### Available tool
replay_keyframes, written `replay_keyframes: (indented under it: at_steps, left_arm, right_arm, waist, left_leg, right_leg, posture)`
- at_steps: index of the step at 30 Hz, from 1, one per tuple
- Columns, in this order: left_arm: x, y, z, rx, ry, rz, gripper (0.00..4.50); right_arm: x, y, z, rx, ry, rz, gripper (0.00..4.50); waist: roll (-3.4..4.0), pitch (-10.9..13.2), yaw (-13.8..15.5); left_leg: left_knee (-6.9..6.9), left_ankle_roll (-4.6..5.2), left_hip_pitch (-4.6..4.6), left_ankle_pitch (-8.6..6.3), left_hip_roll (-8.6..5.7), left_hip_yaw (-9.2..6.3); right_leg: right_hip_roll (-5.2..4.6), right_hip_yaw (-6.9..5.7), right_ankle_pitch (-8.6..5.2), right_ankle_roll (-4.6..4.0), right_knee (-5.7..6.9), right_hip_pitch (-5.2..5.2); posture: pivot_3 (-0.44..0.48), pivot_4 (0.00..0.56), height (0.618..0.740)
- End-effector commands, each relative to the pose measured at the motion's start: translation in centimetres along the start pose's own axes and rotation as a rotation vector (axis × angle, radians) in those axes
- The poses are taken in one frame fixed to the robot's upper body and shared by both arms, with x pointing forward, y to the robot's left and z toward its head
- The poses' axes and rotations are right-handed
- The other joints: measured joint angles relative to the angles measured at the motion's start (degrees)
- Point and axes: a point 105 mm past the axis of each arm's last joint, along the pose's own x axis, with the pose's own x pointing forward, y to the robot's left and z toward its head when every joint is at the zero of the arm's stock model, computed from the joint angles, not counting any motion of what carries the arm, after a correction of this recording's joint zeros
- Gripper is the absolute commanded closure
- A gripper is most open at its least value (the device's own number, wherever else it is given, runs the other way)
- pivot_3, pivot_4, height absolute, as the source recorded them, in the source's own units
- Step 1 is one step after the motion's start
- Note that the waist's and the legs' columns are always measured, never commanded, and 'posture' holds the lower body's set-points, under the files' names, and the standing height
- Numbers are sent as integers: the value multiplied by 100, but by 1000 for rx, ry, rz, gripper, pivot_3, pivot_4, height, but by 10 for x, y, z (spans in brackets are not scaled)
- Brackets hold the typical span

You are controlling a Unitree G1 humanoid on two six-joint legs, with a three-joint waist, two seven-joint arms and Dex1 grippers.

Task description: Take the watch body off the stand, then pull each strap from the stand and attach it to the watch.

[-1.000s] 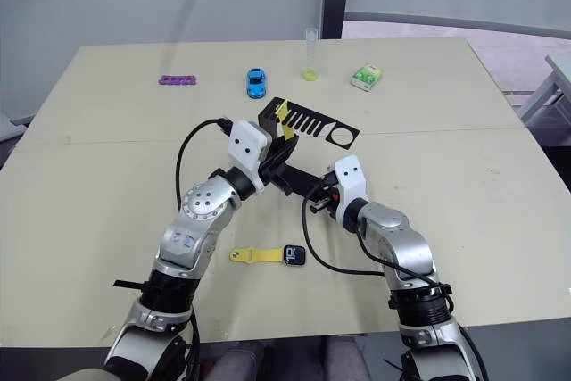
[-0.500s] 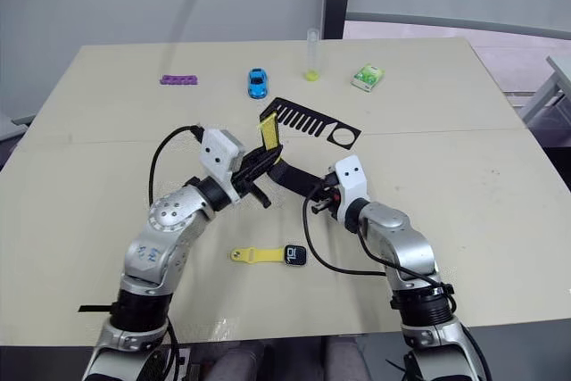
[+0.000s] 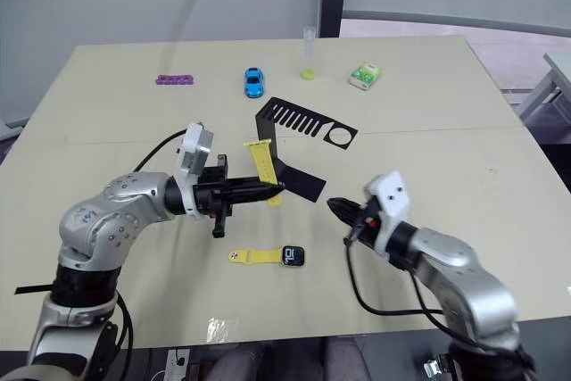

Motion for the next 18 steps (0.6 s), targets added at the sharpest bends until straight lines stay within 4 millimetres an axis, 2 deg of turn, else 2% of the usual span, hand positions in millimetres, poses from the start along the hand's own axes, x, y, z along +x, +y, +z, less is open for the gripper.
replay_keyframes:
  at_steps: [1, 4, 5, 6, 12, 14, 18]
  left_arm:
    - [5, -14, 6, -32, 5, -165, 4500]
    - [12, -18, 7, -53, 11, -245, 4500]
    - [15, -19, 8, -56, 11, -269, 4500]
    - [18, -19, 9, -60, 9, -287, 4500]
    - [33, -15, 13, -155, -32, -328, 4500]
    - [33, -21, 12, -144, -15, -363, 4500]
    - [35, -16, 13, -147, -20, -355, 4500]
  right_arm:
    - [-22, 31, 35, 92, -132, 169, 2255]
    - [-28, 36, 54, 210, -214, 212, 817]
    - [-29, 38, 59, 238, -229, 228, 209]
    - [-28, 40, 62, 261, -236, 241, 36]
    - [-6, 47, 77, 393, -288, 274, 36]
    - [-1, 50, 78, 404, -284, 280, 36]
    - [9, 52, 78, 375, -256, 274, 36]
  waist:
    - [-1, 1, 9]
    - [-2, 1, 36]
    - [-2, 1, 41]
    - [-3, 2, 42]
    - [-5, 3, 59]
    - [-5, 3, 54]
    - [-5, 4, 107]
  left_leg:
    - [1, 0, -1, 0, 0, 0]
    - [3, 1, 4, -1, 1, 0]
    - [2, 1, 6, -1, 1, 0]
    - [2, 1, 5, -1, 1, 0]
    - [5, 2, 4, -1, 2, 2]
    - [4, 2, -2, -1, 3, 2]
    - [6, 2, -2, -1, 2, 1]
  right_leg:
    - [0, 0, 0, 0, 0, 1]
    - [-2, 1, 0, 0, -5, 8]
    - [-2, 1, 0, 0, -4, 8]
    - [-2, 2, 0, 0, -5, 7]
    - [-1, 1, 0, 0, -4, 5]
    - [0, 1, 0, 0, -4, -1]
    - [-1, 0, 0, 0, -7, -1]
  posture:
    - [0, 150, 740]
    - [0, 150, 740]
    - [0, 150, 740]
    - [0, 150, 740]
    - [0, 150, 740]
    - [0, 150, 740]
    - [0, 150, 740]
